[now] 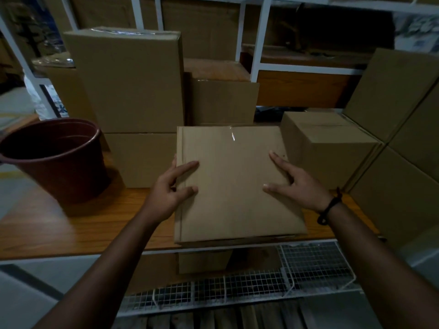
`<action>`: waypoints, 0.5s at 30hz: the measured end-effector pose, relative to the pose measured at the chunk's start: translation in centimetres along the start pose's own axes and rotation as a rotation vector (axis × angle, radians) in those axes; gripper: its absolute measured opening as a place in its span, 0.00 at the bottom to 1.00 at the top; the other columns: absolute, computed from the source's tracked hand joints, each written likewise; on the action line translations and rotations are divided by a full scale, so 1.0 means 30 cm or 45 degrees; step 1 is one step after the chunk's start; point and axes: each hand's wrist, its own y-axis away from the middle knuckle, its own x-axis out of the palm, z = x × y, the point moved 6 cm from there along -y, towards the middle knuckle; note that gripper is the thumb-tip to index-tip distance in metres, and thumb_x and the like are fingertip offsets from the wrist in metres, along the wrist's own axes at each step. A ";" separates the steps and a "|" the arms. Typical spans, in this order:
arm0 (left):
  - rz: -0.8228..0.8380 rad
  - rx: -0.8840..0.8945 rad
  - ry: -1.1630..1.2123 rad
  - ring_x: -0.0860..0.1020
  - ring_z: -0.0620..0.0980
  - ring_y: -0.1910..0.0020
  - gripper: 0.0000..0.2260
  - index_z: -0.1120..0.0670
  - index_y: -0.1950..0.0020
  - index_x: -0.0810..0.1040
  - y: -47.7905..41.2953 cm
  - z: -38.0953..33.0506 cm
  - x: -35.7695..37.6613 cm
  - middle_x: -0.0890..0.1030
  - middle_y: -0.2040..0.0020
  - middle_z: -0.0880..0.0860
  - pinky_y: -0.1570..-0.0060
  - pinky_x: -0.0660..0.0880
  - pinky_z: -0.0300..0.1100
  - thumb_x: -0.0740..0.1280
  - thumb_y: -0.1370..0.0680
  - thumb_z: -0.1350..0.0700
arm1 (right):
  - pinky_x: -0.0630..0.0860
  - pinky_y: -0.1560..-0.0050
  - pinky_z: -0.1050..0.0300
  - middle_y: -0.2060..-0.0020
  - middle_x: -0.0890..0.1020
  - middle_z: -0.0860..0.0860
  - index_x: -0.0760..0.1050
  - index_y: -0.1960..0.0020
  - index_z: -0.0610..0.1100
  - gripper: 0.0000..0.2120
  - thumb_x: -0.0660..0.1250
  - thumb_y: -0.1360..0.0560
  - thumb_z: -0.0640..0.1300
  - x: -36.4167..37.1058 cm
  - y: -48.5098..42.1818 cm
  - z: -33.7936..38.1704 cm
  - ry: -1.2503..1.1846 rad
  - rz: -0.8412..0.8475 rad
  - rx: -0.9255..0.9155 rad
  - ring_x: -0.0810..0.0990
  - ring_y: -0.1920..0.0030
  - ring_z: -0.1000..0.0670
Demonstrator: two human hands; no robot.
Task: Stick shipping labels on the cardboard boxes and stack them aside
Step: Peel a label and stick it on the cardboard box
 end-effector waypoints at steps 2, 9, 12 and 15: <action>0.005 -0.118 0.051 0.73 0.52 0.35 0.23 0.34 0.35 0.75 -0.028 0.028 0.005 0.70 0.31 0.49 0.39 0.76 0.54 0.69 0.29 0.51 | 0.66 0.30 0.48 0.24 0.60 0.56 0.53 0.23 0.62 0.43 0.71 0.32 0.62 0.016 -0.048 0.004 0.022 0.107 0.072 0.64 0.30 0.52; -0.028 -0.330 0.098 0.74 0.51 0.35 0.22 0.47 0.32 0.75 -0.138 0.124 -0.014 0.73 0.31 0.51 0.37 0.73 0.49 0.67 0.24 0.63 | 0.56 0.28 0.49 0.22 0.57 0.53 0.56 0.23 0.57 0.39 0.70 0.28 0.62 0.086 -0.220 -0.055 0.096 0.184 0.176 0.57 0.24 0.49; -0.013 -0.329 0.050 0.75 0.45 0.39 0.21 0.51 0.29 0.73 -0.155 0.119 -0.010 0.72 0.30 0.50 0.41 0.74 0.44 0.63 0.21 0.64 | 0.55 0.27 0.45 0.22 0.57 0.54 0.57 0.24 0.59 0.38 0.69 0.29 0.63 0.094 -0.257 -0.091 0.049 0.140 0.196 0.56 0.23 0.48; 0.038 -0.372 0.127 0.75 0.47 0.39 0.18 0.47 0.28 0.71 -0.145 0.117 -0.009 0.73 0.31 0.48 0.43 0.75 0.45 0.62 0.19 0.55 | 0.54 0.25 0.42 0.22 0.55 0.55 0.56 0.24 0.62 0.38 0.67 0.30 0.67 0.099 -0.267 -0.109 0.055 0.161 0.191 0.54 0.23 0.48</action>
